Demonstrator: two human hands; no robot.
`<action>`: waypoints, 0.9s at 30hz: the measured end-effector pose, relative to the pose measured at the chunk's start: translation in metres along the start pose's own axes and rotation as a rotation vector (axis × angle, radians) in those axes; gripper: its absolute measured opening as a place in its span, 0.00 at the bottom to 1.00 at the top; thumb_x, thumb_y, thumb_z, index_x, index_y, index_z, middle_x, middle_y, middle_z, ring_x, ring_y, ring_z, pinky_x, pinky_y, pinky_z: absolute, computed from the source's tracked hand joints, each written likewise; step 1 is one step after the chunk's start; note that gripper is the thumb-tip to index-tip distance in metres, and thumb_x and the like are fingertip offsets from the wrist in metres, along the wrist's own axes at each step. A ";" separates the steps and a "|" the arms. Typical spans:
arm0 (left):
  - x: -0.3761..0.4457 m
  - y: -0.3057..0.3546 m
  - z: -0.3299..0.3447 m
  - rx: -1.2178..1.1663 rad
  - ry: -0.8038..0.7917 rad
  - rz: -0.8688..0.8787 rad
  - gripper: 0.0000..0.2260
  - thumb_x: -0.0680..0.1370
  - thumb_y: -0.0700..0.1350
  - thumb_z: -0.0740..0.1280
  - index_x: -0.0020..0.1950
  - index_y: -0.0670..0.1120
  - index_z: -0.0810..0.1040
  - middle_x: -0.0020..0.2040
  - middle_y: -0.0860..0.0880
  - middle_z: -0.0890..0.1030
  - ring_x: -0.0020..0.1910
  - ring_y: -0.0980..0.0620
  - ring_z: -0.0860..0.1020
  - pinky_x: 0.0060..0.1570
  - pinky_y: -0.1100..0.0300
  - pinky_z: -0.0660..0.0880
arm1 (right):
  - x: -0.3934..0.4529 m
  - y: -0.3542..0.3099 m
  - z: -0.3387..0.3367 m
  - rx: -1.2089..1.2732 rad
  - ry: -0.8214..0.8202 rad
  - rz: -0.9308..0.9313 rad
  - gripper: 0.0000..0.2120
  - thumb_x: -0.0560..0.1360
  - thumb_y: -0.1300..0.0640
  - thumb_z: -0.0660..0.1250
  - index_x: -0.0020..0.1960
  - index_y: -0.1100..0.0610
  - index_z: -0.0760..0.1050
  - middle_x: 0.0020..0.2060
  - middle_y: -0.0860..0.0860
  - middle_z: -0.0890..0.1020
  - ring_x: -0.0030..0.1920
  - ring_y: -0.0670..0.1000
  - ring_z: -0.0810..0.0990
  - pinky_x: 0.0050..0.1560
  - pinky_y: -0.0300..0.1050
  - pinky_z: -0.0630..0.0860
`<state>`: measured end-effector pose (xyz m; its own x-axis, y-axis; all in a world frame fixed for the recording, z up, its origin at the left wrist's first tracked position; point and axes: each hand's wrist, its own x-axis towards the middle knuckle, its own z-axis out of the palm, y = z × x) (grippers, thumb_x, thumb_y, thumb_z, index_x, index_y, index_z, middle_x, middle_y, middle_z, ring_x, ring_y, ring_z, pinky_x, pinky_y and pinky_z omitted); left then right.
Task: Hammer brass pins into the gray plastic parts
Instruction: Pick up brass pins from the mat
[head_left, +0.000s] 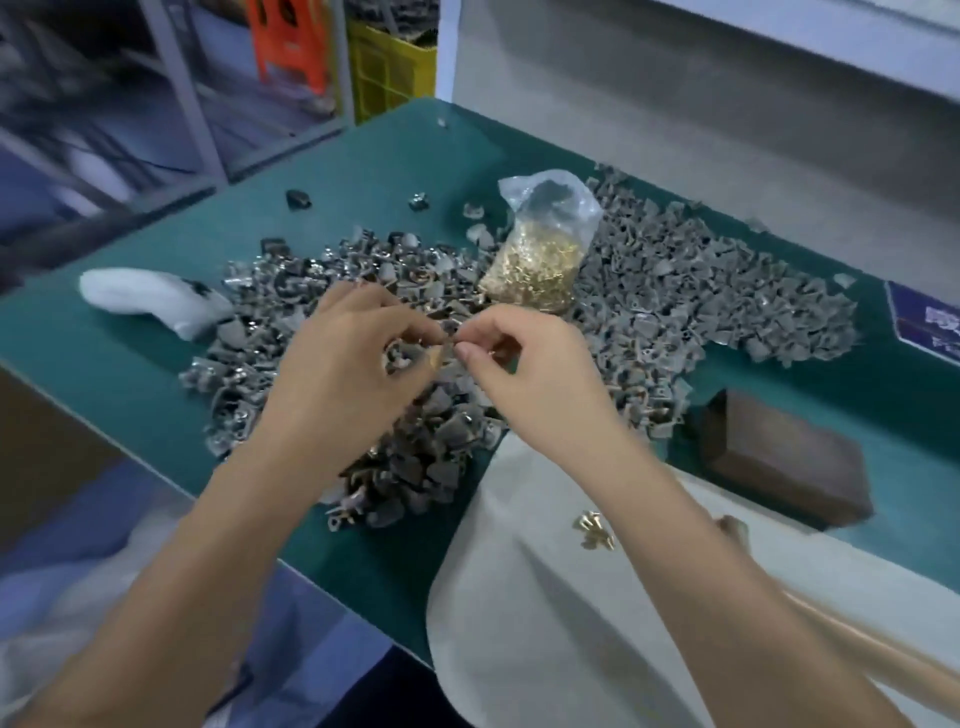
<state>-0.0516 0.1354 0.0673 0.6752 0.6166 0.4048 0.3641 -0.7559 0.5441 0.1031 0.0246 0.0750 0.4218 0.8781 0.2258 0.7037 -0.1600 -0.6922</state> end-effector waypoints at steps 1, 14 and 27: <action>-0.003 -0.007 -0.005 0.012 -0.004 -0.027 0.06 0.76 0.45 0.74 0.53 0.50 0.86 0.46 0.53 0.78 0.53 0.51 0.71 0.51 0.56 0.70 | 0.006 -0.002 0.008 -0.008 -0.028 -0.011 0.05 0.79 0.55 0.70 0.49 0.45 0.82 0.42 0.38 0.82 0.46 0.39 0.79 0.47 0.39 0.76; -0.021 -0.023 -0.025 -0.002 0.016 -0.120 0.16 0.80 0.50 0.68 0.68 0.52 0.75 0.52 0.58 0.79 0.59 0.52 0.73 0.61 0.55 0.71 | 0.019 -0.007 0.025 -0.049 -0.091 -0.127 0.09 0.79 0.54 0.71 0.58 0.45 0.81 0.48 0.39 0.80 0.45 0.40 0.78 0.46 0.33 0.74; -0.034 0.073 0.088 -0.375 -0.228 0.102 0.07 0.82 0.44 0.67 0.57 0.50 0.83 0.50 0.57 0.81 0.49 0.58 0.76 0.46 0.74 0.65 | -0.145 0.066 -0.077 -0.250 -0.011 0.132 0.05 0.76 0.61 0.73 0.48 0.52 0.84 0.42 0.43 0.83 0.42 0.46 0.80 0.47 0.42 0.75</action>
<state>0.0088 0.0403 0.0284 0.8350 0.4469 0.3209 0.0587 -0.6523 0.7557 0.1323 -0.1475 0.0496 0.5138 0.8469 0.1368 0.7630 -0.3783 -0.5241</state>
